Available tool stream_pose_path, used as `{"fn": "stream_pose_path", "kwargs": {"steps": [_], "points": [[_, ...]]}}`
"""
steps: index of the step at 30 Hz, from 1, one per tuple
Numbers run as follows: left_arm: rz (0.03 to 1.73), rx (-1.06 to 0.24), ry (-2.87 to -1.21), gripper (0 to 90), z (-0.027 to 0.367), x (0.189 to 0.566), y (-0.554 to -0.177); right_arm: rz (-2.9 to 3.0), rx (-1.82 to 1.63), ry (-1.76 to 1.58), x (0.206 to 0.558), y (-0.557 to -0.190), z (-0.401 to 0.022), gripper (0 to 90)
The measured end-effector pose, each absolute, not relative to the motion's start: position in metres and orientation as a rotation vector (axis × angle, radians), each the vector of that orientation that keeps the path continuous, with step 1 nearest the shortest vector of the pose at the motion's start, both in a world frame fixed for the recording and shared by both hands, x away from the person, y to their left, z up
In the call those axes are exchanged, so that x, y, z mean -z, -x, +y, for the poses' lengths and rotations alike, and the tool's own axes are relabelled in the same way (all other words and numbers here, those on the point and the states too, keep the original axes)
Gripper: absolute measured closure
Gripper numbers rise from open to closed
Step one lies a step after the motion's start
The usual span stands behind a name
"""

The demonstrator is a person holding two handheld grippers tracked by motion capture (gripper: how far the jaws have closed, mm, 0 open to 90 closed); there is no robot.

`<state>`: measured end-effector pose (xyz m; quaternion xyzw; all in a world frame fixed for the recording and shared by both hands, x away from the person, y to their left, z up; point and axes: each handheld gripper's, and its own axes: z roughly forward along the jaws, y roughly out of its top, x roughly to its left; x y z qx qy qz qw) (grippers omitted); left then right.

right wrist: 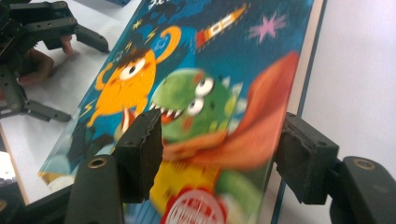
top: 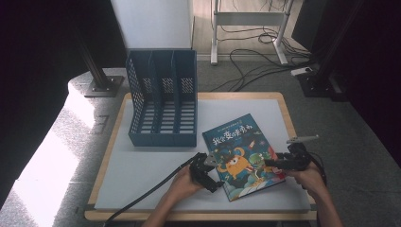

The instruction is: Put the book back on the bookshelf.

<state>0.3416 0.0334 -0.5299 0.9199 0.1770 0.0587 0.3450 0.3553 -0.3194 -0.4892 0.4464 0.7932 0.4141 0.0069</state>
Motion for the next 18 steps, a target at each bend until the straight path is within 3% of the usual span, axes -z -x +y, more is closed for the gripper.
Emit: {"fn": "stream_pose_path", "kwargs": {"steps": [4,18], "points": [[0.46,-0.153,-2.388,0.0,0.033,0.53,-0.342,2.537,-1.24,-1.314,0.484,-0.373,-0.309,39.7],[0.454,-0.163,-2.396,0.0,0.033,0.53,-0.341,2.63,-1.234,-1.246,0.482,-0.42,-0.3,41.9]]}}
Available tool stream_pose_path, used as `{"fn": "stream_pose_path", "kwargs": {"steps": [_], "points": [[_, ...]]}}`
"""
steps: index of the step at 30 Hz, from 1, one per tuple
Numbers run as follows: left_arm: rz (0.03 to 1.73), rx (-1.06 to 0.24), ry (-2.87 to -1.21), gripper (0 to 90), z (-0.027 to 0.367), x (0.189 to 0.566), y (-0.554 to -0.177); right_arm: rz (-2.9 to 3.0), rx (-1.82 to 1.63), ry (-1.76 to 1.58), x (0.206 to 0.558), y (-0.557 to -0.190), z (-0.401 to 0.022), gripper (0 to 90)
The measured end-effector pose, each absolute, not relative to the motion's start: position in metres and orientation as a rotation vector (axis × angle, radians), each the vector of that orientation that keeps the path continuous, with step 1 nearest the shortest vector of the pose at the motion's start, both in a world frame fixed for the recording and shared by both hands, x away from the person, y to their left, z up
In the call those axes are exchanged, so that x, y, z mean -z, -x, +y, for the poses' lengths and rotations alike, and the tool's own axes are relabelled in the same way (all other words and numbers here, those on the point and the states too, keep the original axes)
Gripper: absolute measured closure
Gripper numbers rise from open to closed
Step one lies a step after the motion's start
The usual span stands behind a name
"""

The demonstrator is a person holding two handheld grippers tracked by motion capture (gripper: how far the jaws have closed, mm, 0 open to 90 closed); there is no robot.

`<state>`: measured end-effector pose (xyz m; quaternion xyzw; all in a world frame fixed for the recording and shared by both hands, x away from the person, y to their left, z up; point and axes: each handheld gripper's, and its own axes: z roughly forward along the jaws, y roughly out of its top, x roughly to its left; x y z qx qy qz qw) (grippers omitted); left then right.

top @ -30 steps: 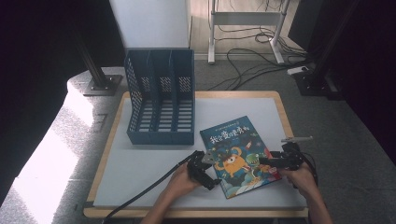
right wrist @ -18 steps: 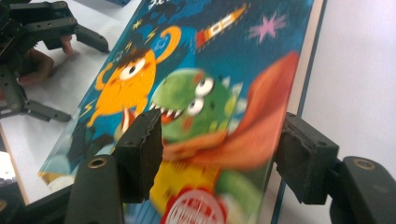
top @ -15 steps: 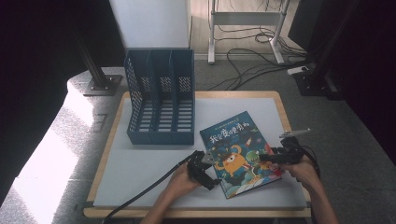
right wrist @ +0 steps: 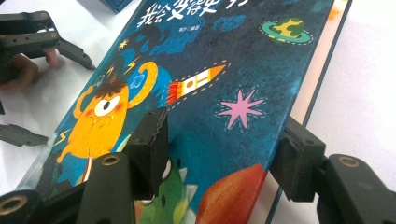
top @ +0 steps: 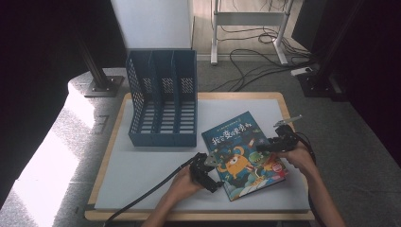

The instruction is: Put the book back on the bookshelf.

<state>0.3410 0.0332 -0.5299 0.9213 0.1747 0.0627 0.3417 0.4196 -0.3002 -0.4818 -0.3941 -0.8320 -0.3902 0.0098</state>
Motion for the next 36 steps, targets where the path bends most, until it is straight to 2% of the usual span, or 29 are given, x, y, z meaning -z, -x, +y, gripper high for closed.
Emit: {"fn": "stream_pose_path", "kwargs": {"steps": [5,10,15,27,36], "points": [[0.451,-0.164,-2.401,0.0,0.033,0.53,-0.341,-2.569,1.373,1.171,0.475,-0.414,-0.308,51.9],[0.45,-0.164,-2.401,0.0,0.034,0.53,-0.341,-2.634,1.488,1.046,0.461,-0.406,-0.306,54.5],[0.45,-0.165,-2.401,0.0,0.034,0.53,-0.341,-2.61,1.638,0.945,0.451,-0.397,-0.306,60.7],[0.442,-0.147,-2.4,0.0,0.036,0.529,-0.342,-2.665,1.768,0.852,0.446,-0.381,-0.308,60.8],[0.535,-0.078,-2.342,1.2,0.042,0.527,-0.355,-2.684,1.843,0.79,0.443,-0.372,-0.311,60.8]]}}
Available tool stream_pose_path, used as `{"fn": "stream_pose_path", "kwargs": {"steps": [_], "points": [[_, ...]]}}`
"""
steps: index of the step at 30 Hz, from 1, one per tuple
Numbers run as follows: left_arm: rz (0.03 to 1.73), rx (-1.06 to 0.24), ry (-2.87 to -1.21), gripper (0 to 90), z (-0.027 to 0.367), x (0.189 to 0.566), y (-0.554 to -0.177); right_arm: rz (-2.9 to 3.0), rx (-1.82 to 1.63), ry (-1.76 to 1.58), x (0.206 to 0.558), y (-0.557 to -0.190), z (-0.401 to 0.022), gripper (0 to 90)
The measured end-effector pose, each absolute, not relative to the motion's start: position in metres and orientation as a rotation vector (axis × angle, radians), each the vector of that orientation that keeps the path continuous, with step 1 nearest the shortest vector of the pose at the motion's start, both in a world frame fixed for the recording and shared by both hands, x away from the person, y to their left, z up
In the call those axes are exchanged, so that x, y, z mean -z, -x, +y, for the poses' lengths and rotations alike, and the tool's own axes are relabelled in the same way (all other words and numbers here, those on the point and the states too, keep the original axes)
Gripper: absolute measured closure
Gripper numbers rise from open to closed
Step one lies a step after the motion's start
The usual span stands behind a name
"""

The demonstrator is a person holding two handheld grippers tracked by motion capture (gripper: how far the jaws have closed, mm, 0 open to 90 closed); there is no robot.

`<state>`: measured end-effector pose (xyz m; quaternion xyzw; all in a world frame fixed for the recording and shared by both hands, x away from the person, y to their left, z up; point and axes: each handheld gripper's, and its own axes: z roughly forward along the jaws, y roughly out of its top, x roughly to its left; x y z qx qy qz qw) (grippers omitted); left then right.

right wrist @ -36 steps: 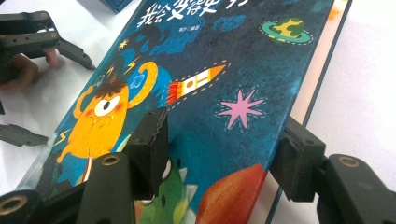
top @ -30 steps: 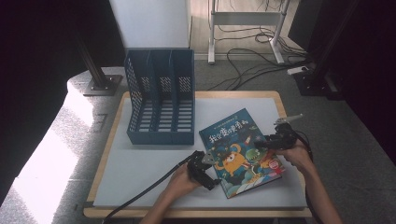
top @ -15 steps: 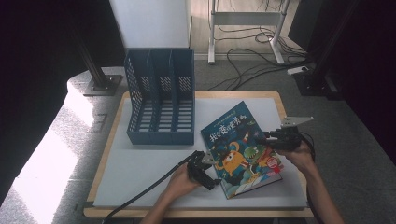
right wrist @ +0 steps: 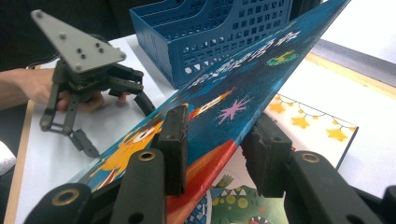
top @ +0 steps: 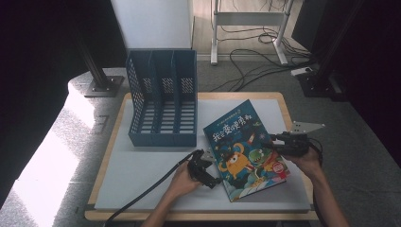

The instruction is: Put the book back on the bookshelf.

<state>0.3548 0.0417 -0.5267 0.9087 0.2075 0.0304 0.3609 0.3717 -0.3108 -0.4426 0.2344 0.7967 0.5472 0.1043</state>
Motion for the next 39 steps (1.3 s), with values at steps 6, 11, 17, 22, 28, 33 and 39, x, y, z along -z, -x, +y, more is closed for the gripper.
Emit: {"fn": "stream_pose_path", "kwargs": {"steps": [6,11,17,22,28,33,39], "points": [[0.536,-0.015,-2.293,0.0,0.041,0.526,-0.365,2.34,-1.624,-0.673,0.442,-0.369,-0.312,60.8],[0.543,0.028,-2.276,0.0,0.034,0.526,-0.371,2.335,-1.636,-0.665,0.443,-0.368,-0.314,60.8],[0.539,0.055,-2.258,0.0,0.034,0.524,-0.374,2.34,-1.649,-0.67,0.442,-0.367,-0.317,60.6],[0.527,0.029,-2.265,0.0,0.032,0.521,-0.373,2.397,-1.636,-0.722,0.439,-0.369,-0.322,60.6],[0.525,0.033,-2.276,0.0,0.028,0.522,-0.375,2.446,-1.571,-0.81,0.438,-0.369,-0.327,59.2],[0.533,0.045,-2.263,0.0,0.024,0.521,-0.377,2.435,-1.568,-0.804,0.439,-0.366,-0.331,59.2],[0.53,0.042,-2.239,0.0,0.025,0.514,-0.377,2.451,-1.589,-0.831,0.437,-0.366,-0.337,59.7]]}}
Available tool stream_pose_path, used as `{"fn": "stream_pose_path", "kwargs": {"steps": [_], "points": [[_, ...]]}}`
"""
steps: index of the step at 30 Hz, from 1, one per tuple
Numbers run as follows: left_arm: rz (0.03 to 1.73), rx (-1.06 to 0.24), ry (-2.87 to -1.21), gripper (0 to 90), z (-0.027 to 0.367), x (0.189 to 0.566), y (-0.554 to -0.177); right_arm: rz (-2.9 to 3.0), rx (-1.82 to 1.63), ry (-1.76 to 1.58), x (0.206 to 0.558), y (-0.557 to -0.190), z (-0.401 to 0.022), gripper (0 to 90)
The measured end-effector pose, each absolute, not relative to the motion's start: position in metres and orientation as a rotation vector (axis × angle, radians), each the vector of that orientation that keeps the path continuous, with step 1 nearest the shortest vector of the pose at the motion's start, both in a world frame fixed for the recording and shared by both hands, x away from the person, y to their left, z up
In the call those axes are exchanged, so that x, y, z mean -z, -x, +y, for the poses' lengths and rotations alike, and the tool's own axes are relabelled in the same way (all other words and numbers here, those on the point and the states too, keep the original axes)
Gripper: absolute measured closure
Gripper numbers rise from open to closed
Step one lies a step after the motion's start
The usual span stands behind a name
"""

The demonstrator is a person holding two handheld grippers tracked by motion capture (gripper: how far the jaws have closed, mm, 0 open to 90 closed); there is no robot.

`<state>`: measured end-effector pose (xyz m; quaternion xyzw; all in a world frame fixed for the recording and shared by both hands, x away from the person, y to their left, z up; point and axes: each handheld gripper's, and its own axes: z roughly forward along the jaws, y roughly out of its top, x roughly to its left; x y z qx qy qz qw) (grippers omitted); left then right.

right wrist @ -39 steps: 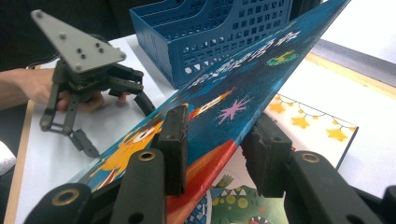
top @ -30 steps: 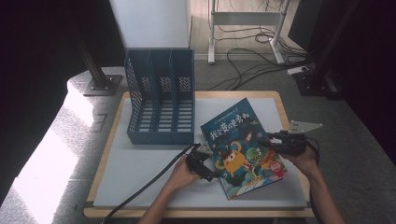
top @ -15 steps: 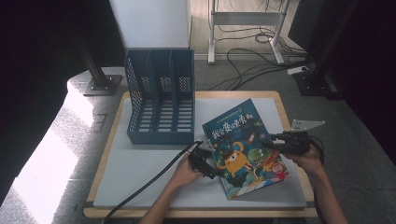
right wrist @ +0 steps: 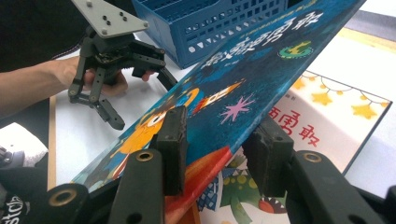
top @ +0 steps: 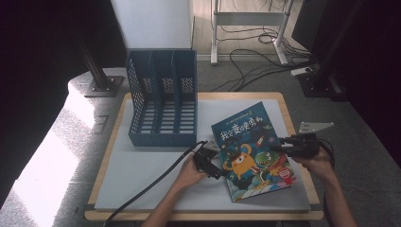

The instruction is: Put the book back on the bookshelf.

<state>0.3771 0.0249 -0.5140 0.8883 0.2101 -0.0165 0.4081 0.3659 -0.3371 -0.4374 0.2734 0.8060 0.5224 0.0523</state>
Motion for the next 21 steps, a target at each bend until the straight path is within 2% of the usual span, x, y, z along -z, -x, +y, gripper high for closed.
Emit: {"fn": "stream_pose_path", "kwargs": {"steps": [17,21], "points": [[0.515,0.031,-2.188,0.0,0.024,0.498,-0.376,2.468,-1.494,-1.079,0.444,-0.36,-0.347,57.6],[0.511,0.035,-2.169,0.0,0.024,0.493,-0.375,2.476,-1.421,-1.135,0.447,-0.358,-0.347,54.1]]}}
